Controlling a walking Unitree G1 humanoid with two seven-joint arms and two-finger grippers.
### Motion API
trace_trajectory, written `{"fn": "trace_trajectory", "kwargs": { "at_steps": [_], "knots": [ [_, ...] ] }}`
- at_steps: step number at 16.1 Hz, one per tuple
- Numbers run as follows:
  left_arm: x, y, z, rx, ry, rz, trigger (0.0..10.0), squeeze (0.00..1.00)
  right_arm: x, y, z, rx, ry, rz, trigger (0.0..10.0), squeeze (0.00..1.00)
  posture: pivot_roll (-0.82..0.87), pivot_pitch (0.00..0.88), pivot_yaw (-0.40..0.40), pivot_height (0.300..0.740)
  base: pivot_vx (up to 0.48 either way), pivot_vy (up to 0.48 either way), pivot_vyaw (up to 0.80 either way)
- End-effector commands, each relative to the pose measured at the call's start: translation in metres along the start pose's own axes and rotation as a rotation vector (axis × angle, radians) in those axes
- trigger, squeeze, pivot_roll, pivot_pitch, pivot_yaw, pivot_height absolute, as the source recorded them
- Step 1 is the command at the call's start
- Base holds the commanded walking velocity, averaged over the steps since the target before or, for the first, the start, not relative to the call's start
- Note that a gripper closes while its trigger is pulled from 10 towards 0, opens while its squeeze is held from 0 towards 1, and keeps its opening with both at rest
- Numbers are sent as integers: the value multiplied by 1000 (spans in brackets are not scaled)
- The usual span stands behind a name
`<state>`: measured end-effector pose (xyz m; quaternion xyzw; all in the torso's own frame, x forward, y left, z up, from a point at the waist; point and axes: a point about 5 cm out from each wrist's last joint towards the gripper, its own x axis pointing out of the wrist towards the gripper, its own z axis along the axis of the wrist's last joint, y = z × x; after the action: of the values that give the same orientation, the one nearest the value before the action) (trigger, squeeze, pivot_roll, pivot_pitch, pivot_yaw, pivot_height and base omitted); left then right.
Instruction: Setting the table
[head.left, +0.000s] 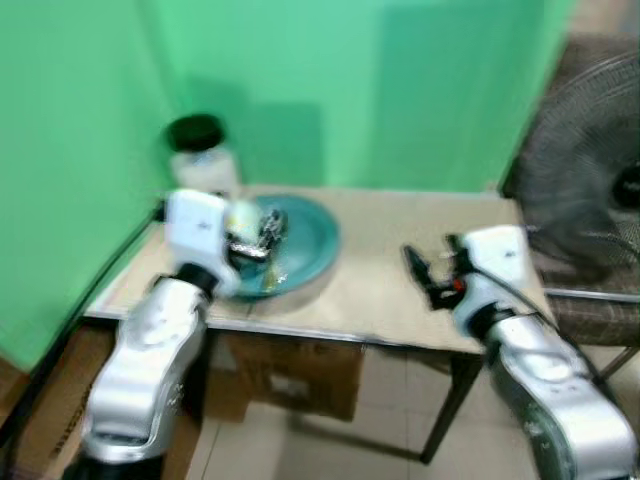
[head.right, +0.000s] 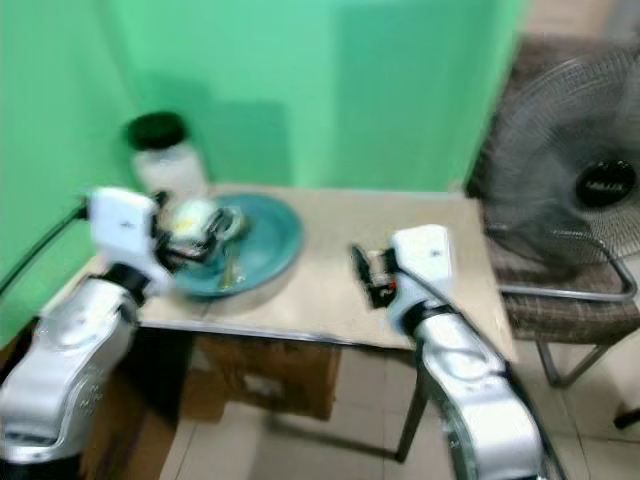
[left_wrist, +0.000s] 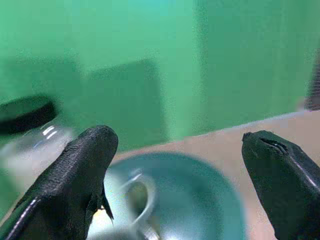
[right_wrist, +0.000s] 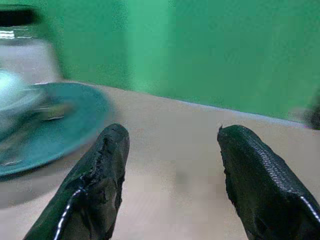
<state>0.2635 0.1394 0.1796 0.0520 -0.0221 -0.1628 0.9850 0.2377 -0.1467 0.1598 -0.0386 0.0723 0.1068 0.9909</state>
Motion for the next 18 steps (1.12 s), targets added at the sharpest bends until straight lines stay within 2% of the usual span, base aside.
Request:
{"fn": "trace_trajectory", "kwargs": {
  "at_steps": [1, 3, 6, 10, 12, 14, 15, 16, 18],
  "knots": [
    [-5, 12, -4, 34, 19, 24, 10000, 0, 1, 11, 5, 10, -40, 36, 10000, 0, 42, 0, 70, 740, 349, 0, 0],
    [-5, 13, -4, 47, 27, 0, 10000, 0, -1, 12, 2, 36, -45, 7, 10000, 0, 55, 0, 92, 740, 351, 0, 0],
    [-6, 9, -8, 50, 32, -15, 10000, 0, -5, 13, -10, 52, -13, 4, 10000, 0, 59, 0, 72, 740, 339, 0, 0],
    [-10, 6, -12, 68, 58, -49, 10000, 0, 4, 10, -5, 60, -34, 18, 10000, 0, 81, 0, 38, 740, 77, 0, 0],
    [-11, 10, -11, 77, 60, -54, 10000, 0, 7, 6, -5, 92, -29, 15, 10000, 0, 86, 0, 33, 740, 0, 0, 0],
    [-6, 24, -11, 124, 105, -39, 10000, 0, 13, -2, -3, 123, -20, 30, 10000, 0, 90, 0, 31, 740, 0, 0, 0],
    [-5, 27, -11, 114, 112, -45, 10000, 0, 14, -2, -2, 129, -21, 35, 10000, 0, 91, 0, 30, 740, 0, 0, 0],
    [-3, 36, -10, 124, 129, -51, 10000, 1000, 17, -3, -1, 141, -21, 48, 10000, 0, 92, 0, 30, 740, 0, 0, 0],
    [2, 52, -12, 162, 168, -36, 10000, 1000, 21, -4, -1, 142, -17, 82, 10000, 0, 90, 0, 35, 740, 0, 0, 0]
  ]
}}
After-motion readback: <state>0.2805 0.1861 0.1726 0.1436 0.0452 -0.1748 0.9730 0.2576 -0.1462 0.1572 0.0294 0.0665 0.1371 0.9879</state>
